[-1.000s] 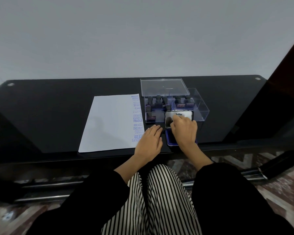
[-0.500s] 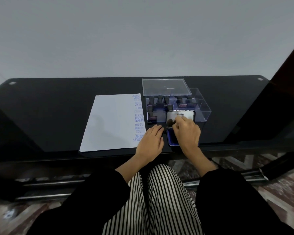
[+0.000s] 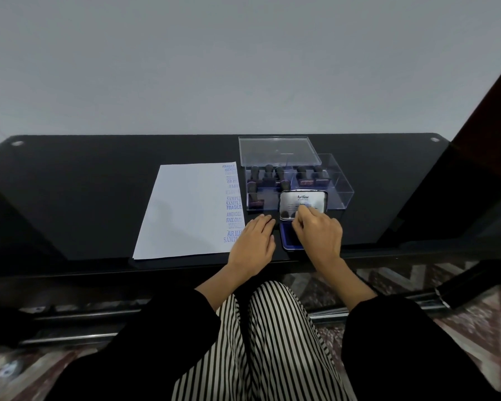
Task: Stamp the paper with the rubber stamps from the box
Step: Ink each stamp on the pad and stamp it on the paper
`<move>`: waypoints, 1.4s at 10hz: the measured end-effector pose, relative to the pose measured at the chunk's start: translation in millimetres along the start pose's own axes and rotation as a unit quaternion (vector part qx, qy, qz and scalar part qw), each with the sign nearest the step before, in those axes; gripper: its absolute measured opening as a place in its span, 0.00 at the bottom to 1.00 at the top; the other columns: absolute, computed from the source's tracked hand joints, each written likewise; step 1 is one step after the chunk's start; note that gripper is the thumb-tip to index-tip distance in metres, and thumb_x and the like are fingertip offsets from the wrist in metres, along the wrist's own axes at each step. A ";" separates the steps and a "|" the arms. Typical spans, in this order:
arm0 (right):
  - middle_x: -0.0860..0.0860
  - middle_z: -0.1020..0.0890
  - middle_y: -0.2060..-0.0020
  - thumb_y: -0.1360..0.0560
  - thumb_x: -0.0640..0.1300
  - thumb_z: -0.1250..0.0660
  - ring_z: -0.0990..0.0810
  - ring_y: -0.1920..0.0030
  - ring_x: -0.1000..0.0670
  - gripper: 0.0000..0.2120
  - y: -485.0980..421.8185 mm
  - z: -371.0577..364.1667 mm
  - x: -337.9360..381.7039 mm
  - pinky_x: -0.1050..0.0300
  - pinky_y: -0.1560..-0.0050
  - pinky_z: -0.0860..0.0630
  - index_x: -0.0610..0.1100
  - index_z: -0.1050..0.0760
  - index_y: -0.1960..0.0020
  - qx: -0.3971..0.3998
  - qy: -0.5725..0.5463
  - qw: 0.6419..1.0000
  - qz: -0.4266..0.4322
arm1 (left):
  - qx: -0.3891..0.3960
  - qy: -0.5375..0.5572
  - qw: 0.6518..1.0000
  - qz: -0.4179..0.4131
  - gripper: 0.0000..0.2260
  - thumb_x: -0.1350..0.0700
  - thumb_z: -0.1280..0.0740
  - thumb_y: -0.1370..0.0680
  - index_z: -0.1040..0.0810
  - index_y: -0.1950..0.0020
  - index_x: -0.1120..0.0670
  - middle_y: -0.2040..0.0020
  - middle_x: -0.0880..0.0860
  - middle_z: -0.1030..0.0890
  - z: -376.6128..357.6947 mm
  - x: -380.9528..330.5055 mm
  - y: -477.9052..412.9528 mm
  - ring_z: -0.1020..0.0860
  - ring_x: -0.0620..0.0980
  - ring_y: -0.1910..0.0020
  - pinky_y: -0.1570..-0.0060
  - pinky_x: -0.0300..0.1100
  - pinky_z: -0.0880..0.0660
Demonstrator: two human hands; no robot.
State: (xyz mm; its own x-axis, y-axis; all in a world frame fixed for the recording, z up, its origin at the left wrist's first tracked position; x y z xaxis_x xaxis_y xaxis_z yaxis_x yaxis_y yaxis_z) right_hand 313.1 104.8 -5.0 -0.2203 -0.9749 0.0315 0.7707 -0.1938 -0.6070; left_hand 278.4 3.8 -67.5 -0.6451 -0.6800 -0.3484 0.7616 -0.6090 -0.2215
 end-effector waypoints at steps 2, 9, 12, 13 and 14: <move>0.45 0.20 0.68 0.24 0.41 0.38 0.22 0.69 0.45 0.10 -23.0 -29.2 0.8 0.56 0.73 0.33 0.43 0.29 0.64 0.117 -0.036 0.992 -0.004 | 0.000 0.005 1.000 0.001 0.21 0.55 0.49 0.18 0.41 0.26 0.58 0.25 0.53 0.38 0.1 0.2 -0.1 0.43 0.49 0.25 0.24 0.41 0.49; 0.44 0.21 0.61 0.23 0.39 0.41 0.25 0.66 0.46 0.10 -24.5 -32.5 1.9 0.55 0.69 0.34 0.42 0.32 0.63 0.128 -0.077 0.987 -0.052 | -0.008 0.013 1.000 -0.004 0.20 0.56 0.47 0.18 0.39 0.26 0.59 0.26 0.55 0.37 0.3 0.3 0.0 0.42 0.51 0.25 0.25 0.42 0.49; 0.51 0.25 0.65 0.23 0.49 0.36 0.26 0.65 0.51 0.12 -18.3 -10.2 -1.4 0.60 0.69 0.36 0.42 0.28 0.60 0.102 -0.185 0.975 -0.075 | -0.030 0.086 0.996 0.001 0.16 0.59 0.46 0.19 0.31 0.32 0.59 0.33 0.54 0.29 44.3 11.3 -1.0 0.31 0.49 0.33 0.34 0.38 0.36; 0.49 0.25 0.69 0.24 0.49 0.35 0.26 0.66 0.49 0.14 -23.1 -1.1 14.6 0.58 0.67 0.33 0.43 0.31 0.63 0.112 -0.248 0.959 -0.086 | -0.049 0.082 0.995 0.023 0.15 0.60 0.46 0.19 0.30 0.34 0.59 0.36 0.55 0.27 68.2 33.2 0.7 0.29 0.51 0.37 0.39 0.38 0.36; 0.46 0.26 0.67 0.23 0.45 0.36 0.28 0.64 0.48 0.11 -27.2 -7.7 48.2 0.57 0.64 0.33 0.42 0.32 0.61 0.198 -0.309 0.927 -0.075 | -0.061 0.062 0.994 0.065 0.15 0.60 0.46 0.19 0.31 0.33 0.59 0.34 0.55 0.28 85.9 62.7 6.4 0.30 0.51 0.36 0.38 0.39 0.35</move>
State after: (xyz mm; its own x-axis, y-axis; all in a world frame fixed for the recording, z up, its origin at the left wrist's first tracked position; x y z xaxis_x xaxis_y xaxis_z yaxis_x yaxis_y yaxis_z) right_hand 276.9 64.0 6.9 -0.0525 -0.7863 0.6157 0.9455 -0.2376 -0.2228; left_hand 237.5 -77.8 -12.5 -0.5339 -0.6897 -0.4891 0.8448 -0.4598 -0.2739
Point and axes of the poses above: each hand's wrist, its own y-axis away from the middle knuckle, its own z-axis out of the back of the hand, x = y × z, the point moved 10 cm from there along -y, towards the middle knuckle
